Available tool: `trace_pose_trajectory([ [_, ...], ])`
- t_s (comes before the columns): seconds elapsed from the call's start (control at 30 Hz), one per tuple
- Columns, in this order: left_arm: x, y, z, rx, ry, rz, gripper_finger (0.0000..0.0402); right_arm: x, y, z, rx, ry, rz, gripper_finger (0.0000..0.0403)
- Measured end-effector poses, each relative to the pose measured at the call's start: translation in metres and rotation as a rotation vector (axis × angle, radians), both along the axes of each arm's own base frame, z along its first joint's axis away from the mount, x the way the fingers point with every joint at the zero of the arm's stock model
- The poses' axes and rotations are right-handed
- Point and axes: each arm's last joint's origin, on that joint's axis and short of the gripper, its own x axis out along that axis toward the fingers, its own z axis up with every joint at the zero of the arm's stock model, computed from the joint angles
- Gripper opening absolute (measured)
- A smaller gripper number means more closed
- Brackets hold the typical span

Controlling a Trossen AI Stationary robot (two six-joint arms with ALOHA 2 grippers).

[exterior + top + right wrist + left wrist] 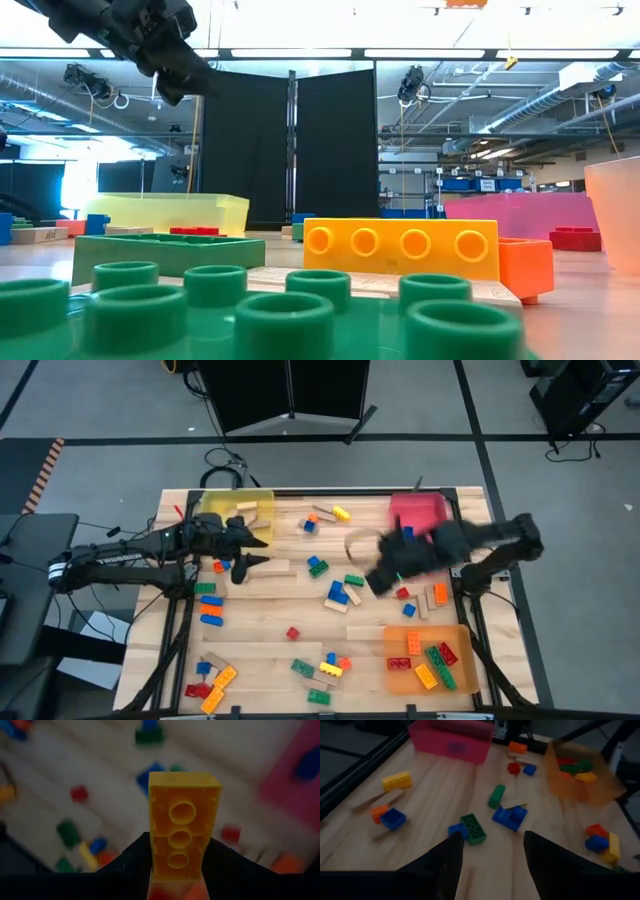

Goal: Sort blocks by size

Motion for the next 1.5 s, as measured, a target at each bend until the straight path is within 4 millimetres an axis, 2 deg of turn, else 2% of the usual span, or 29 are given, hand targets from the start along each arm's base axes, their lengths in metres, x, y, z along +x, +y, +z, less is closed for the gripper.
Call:
trace_pose_trajectory([
  [0.1, 0.001, -0.004, 0.001, -0.038, -0.012, -0.005, 0.0215, -0.018, 0.040, -0.018, 0.040, 0.044, -0.032, 0.0147],
  [0.23, 0.003, -0.010, 0.003, -0.075, -0.034, -0.026, 0.0215, -0.044, 0.084, -0.053, 0.069, 0.147, -0.102, 0.0147],
  [0.37, 0.005, -0.016, 0.004, -0.073, -0.052, -0.064, 0.0215, -0.061, 0.112, -0.086, 0.122, 0.205, -0.158, 0.0147],
  [0.47, 0.006, -0.019, 0.005, -0.067, -0.056, -0.072, 0.0215, -0.063, 0.124, -0.110, 0.163, 0.176, -0.174, 0.0147],
  [0.7, 0.007, -0.024, 0.007, -0.063, -0.078, -0.090, 0.0215, -0.058, 0.126, -0.168, 0.247, 0.144, -0.185, 0.0147],
  [0.9, 0.007, -0.024, 0.006, -0.064, -0.072, -0.091, 0.0215, -0.060, 0.124, -0.197, 0.286, 0.109, -0.204, 0.0147],
  [1.17, 0.007, -0.024, 0.006, -0.064, -0.072, -0.089, 0.0215, -0.061, 0.123, -0.209, 0.313, 0.092, -0.212, 0.0148],
  [1.23, 0.007, -0.024, 0.006, -0.063, -0.072, -0.088, 0.0215, -0.062, 0.123, -0.211, 0.308, 0.098, -0.213, 0.0167],
  [1.4, 0.007, -0.024, 0.007, -0.063, -0.076, -0.088, 0.0215, -0.062, 0.123, -0.211, 0.311, 0.097, -0.204, 0.0246],
  [1.5, 0.007, -0.024, 0.008, -0.062, -0.084, -0.088, 0.0215, -0.063, 0.125, -0.211, 0.307, 0.097, -0.178, 0.0274],
])
